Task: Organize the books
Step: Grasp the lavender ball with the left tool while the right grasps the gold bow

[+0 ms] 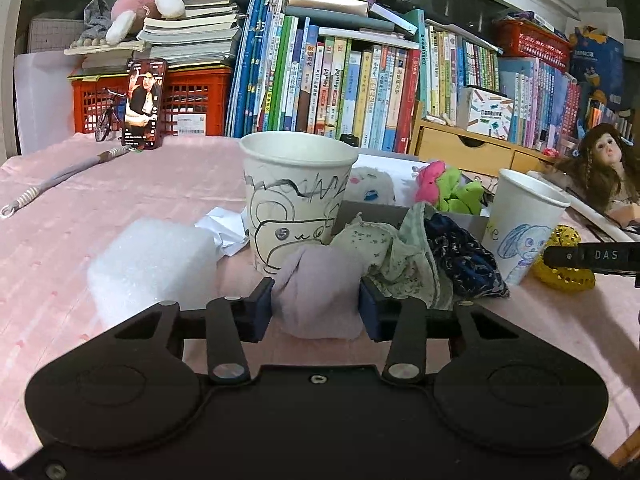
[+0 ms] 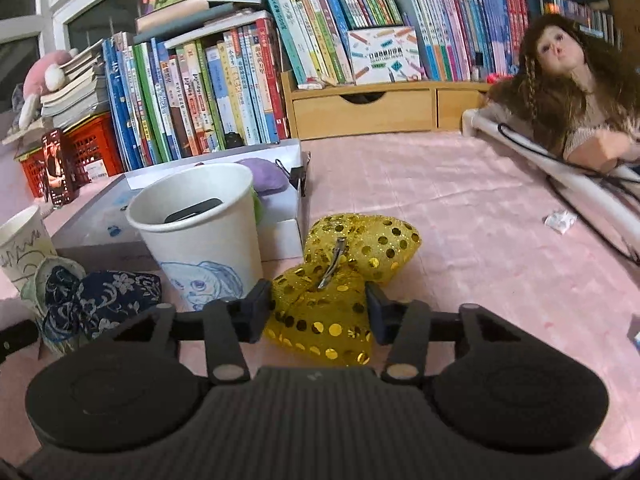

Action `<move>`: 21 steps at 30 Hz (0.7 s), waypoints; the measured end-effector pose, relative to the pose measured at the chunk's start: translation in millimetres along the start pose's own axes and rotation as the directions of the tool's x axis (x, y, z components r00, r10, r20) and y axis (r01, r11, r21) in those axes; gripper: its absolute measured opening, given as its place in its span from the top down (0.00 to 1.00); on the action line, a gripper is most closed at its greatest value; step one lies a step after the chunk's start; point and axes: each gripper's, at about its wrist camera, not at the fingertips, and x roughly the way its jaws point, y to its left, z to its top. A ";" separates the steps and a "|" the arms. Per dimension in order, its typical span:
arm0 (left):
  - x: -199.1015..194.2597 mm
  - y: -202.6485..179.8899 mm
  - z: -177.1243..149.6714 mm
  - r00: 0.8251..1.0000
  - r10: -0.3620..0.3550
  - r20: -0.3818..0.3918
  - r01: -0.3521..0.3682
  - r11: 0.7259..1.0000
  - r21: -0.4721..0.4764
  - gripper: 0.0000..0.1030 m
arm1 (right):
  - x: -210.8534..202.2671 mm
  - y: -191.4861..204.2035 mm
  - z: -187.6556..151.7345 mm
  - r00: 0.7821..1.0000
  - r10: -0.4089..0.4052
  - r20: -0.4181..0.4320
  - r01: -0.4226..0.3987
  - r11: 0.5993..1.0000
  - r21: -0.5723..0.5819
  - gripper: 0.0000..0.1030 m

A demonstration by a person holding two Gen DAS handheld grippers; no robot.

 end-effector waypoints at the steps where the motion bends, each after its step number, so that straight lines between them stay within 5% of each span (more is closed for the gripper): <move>1: -2.1 0.1 0.3 1.000 -0.004 -0.002 0.004 1.000 0.000 0.60 | -2.1 0.6 -0.1 1.000 -0.003 0.005 0.003 1.000 -0.002 0.52; 12: -41.6 -1.6 23.3 0.995 -0.059 0.077 0.058 0.998 0.011 0.60 | -29.9 -9.6 15.2 0.996 -0.038 0.076 0.037 0.999 0.017 0.56; 21: -69.9 0.1 71.9 0.984 -0.127 0.121 0.121 0.991 0.057 0.60 | -47.9 -7.0 50.0 0.988 -0.020 0.154 0.020 1.000 0.002 0.56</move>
